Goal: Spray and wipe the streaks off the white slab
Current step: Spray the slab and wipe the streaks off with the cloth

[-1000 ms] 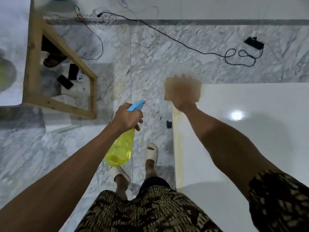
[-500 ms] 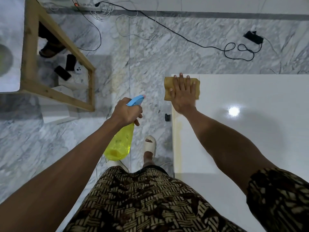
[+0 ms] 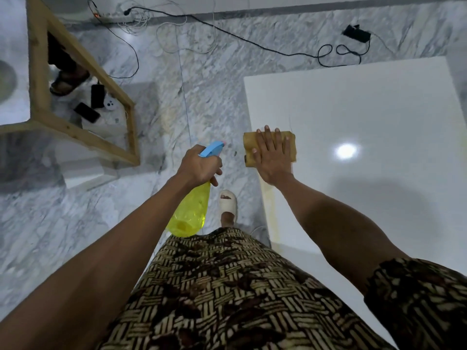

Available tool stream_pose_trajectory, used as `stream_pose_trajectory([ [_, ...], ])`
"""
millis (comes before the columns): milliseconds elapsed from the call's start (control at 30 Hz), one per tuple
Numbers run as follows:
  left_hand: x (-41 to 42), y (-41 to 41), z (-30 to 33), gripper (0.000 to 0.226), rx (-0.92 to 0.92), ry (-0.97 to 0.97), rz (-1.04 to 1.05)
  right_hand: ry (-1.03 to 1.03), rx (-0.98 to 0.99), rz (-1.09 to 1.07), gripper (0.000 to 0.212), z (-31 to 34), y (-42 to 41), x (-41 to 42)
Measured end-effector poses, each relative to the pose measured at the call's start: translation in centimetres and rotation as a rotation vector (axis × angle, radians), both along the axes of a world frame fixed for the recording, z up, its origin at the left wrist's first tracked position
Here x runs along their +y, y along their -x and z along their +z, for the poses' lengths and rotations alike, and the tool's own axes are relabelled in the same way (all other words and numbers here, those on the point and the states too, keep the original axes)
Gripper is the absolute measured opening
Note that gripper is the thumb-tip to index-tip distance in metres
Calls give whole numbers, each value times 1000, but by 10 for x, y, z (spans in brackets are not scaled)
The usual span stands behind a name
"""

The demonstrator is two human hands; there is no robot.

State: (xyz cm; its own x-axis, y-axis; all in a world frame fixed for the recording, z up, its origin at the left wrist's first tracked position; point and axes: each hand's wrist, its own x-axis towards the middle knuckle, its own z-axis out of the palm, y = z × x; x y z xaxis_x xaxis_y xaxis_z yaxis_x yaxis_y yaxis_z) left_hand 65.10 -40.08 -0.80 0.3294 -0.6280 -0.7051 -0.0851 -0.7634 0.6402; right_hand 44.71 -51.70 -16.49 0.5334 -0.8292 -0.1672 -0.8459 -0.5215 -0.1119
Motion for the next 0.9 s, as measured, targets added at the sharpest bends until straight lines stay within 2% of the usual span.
stream_pose_trajectory([
  [133, 54, 31, 3, 28, -25, 32, -78, 4, -20, -43, 57, 2, 36, 67],
  [200, 85, 48, 2, 22, -23, 51, -104, -14, -9, -41, 58, 2, 58, 106],
  [433, 175, 107, -3, 33, -36, 171, -218, 25, 29, -68, 59, 0, 119, 212],
  [600, 212, 149, -6, 12, -29, 249, -288, 40, 18, -89, 61, 0, 157, 275],
  [767, 248, 184, -7, 18, -138, 314, -433, 48, 21, -133, 59, -4, 189, 329],
  [900, 276, 203, -12, 22, -148, 354, -480, 39, -1, -130, 59, -1, 208, 364],
])
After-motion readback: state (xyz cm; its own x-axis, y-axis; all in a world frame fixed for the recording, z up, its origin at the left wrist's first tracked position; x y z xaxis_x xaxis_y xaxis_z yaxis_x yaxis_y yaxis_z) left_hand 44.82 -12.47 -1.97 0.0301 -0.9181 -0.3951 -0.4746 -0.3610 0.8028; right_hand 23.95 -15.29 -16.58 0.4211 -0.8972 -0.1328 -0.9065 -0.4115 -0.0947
